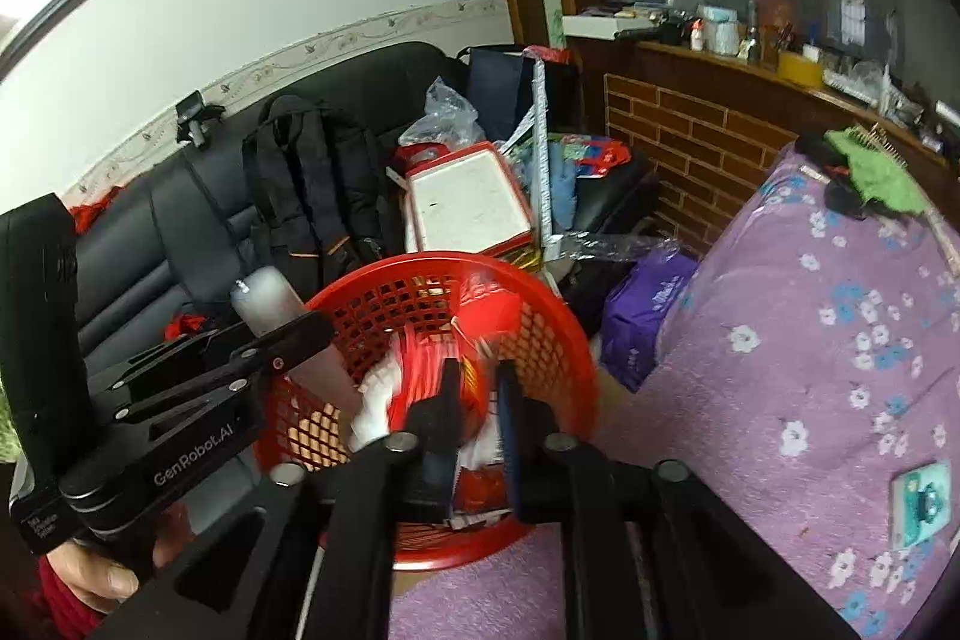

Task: Collect trash
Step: 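Carry both items over the red wastebasket and open both tools to drop them, then grasp the teal cartoon snack bag with the left tool while the right tool grasps the white tissue pack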

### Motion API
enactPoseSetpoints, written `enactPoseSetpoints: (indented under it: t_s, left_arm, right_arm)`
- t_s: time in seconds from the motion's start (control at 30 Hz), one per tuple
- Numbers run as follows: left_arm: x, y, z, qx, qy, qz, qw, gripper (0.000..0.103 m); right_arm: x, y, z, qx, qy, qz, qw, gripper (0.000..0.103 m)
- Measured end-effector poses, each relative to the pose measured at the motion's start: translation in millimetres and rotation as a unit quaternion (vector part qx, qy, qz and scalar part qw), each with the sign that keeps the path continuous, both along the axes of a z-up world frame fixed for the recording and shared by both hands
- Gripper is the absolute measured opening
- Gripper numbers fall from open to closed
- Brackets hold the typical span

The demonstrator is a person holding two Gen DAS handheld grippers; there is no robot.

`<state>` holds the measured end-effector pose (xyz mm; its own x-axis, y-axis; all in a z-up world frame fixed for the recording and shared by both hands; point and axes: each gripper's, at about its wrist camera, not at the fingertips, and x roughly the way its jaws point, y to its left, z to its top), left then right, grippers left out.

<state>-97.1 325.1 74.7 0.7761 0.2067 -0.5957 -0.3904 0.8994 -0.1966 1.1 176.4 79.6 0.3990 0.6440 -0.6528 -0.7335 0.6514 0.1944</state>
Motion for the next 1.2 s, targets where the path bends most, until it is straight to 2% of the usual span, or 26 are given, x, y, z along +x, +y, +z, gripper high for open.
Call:
enactPoseSetpoints:
  t_s: [0.03,0.07,0.13,0.33,0.5,0.7,0.83,0.9,0.93,1.03,1.07,1.13,1.2]
  left_arm:
    - [-1.2,-0.5,1.6,-0.002,-0.004,0.002,1.0000,0.061]
    - [-3.1,-1.3,4.0,0.001,-0.011,0.003,0.9999,0.063]
    - [-3.8,-5.3,7.6,0.012,-0.014,0.002,0.9998,0.063]
    - [1.4,-22.1,11.4,0.015,-0.011,-0.016,0.9997,0.063]
    - [6.5,-51.3,17.9,0.028,-0.008,-0.045,0.9985,0.064]
    - [17.1,-99.3,24.3,0.053,0.003,-0.098,0.9938,0.067]
    - [27.7,-145.7,25.0,0.072,0.016,-0.154,0.9853,0.070]
    - [34.1,-166.7,25.7,0.079,0.022,-0.181,0.9801,0.072]
    - [38.3,-179.2,26.1,0.082,0.028,-0.198,0.9764,0.074]
    - [51.4,-218.2,28.3,0.085,0.042,-0.251,0.9632,0.076]
    - [55.6,-228.5,28.8,0.087,0.048,-0.265,0.9590,0.077]
    - [62.4,-248.7,29.5,0.093,0.057,-0.289,0.9511,0.079]
    - [70.0,-268.8,28.6,0.100,0.067,-0.313,0.9422,0.083]
  right_arm:
    - [1.0,-3.2,0.2,0.005,0.002,-0.004,1.000,0.031]
    - [-0.2,-6.4,1.6,0.008,0.000,-0.009,1.000,0.035]
    - [-0.8,-14.5,4.8,0.015,-0.004,-0.018,1.000,0.035]
    - [3.0,-57.3,12.6,0.035,-0.002,-0.055,0.998,0.035]
    - [4.3,-101.3,13.9,0.038,0.000,-0.088,0.995,0.037]
    - [6.5,-175.7,14.0,0.035,-0.010,-0.144,0.989,0.050]
    - [13.2,-238.4,10.8,0.017,-0.012,-0.197,0.980,0.054]
    - [16.9,-272.8,9.7,0.005,-0.015,-0.225,0.974,0.065]
    - [18.2,-285.5,9.6,-0.004,-0.019,-0.239,0.971,0.066]
    - [24.8,-327.5,10.7,-0.056,-0.057,-0.284,0.955,0.077]
    - [28.1,-335.4,9.1,-0.077,-0.066,-0.288,0.952,0.082]
    - [35.2,-349.4,-0.3,-0.123,-0.079,-0.287,0.947,0.082]
    - [42.2,-357.2,-14.4,-0.150,-0.071,-0.267,0.949,0.082]
